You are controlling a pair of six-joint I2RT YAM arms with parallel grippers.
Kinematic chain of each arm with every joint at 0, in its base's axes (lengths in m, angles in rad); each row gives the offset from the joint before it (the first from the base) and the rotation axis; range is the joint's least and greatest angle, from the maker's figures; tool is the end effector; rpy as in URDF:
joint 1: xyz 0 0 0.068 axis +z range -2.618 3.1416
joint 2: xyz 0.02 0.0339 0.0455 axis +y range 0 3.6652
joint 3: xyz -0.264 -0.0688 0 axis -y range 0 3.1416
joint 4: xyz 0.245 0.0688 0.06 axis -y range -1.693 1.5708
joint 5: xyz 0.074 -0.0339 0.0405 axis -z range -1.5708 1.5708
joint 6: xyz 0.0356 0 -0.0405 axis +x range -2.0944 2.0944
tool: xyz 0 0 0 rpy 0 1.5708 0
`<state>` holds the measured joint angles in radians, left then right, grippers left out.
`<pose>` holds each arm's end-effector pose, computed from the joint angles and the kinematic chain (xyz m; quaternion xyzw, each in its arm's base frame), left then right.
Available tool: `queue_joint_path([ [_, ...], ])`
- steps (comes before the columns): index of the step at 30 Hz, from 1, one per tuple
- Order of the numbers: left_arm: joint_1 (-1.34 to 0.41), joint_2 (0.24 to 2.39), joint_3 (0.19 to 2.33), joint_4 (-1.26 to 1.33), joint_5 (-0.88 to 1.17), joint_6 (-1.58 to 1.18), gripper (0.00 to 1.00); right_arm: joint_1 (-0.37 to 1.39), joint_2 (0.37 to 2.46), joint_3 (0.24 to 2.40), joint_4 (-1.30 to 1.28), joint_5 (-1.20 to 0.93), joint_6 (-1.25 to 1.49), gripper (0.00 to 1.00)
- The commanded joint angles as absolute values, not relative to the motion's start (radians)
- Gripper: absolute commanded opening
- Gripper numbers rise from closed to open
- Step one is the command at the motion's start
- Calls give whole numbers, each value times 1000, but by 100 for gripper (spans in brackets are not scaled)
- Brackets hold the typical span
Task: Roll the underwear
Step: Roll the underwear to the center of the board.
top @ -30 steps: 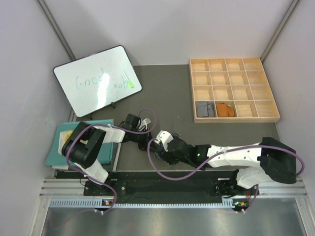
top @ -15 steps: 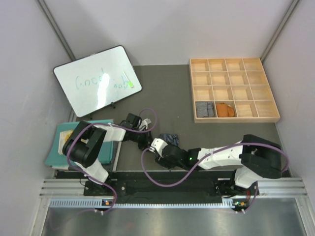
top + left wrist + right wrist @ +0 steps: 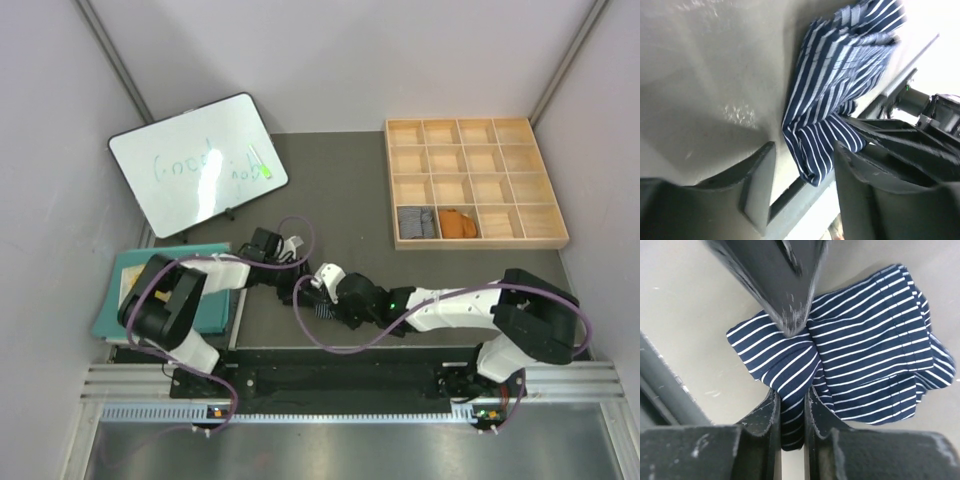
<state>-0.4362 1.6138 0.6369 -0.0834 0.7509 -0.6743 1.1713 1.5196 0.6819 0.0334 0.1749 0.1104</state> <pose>0.2318 -0.1348 0.1205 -0.0150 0.9048 -0.4253 0.0126 0.1188 0.2654 0.1567 -0.4393 0.8135 0.1578 0.3470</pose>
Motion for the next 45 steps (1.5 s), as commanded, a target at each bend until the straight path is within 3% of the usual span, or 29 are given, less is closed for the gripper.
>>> queue_joint_path([
  [1, -413, 1433, 601, -80, 611, -634, 56, 1097, 1502, 713, -129, -164, 224, 0],
  [6, -416, 1251, 509, -11, 514, -614, 57, 1014, 1522, 758, -161, -372, 294, 0],
  [15, -474, 1103, 316, 307, 618, -626, 57, 830, 1640, 847, -186, -644, 360, 0],
  [22, -520, 1140, 255, 497, 627, -663, 61, 761, 1732, 907, -230, -727, 345, 0],
  [36, -604, 1371, 249, 727, 612, -680, 59, 690, 1847, 946, -236, -822, 341, 0],
  [39, -621, 1422, 252, 750, 604, -680, 47, 680, 1841, 943, -226, -828, 354, 0],
  [41, -623, 1457, 258, 738, 606, -677, 23, 669, 1818, 933, -213, -828, 368, 4],
  [42, -623, 1466, 261, 724, 600, -670, 15, 658, 1807, 928, -207, -827, 379, 15],
  [44, -621, 1482, 281, 641, 565, -654, 0, 646, 1761, 913, -207, -818, 385, 27],
  [45, -621, 1482, 287, 623, 551, -650, 0, 635, 1741, 908, -213, -809, 384, 40],
])
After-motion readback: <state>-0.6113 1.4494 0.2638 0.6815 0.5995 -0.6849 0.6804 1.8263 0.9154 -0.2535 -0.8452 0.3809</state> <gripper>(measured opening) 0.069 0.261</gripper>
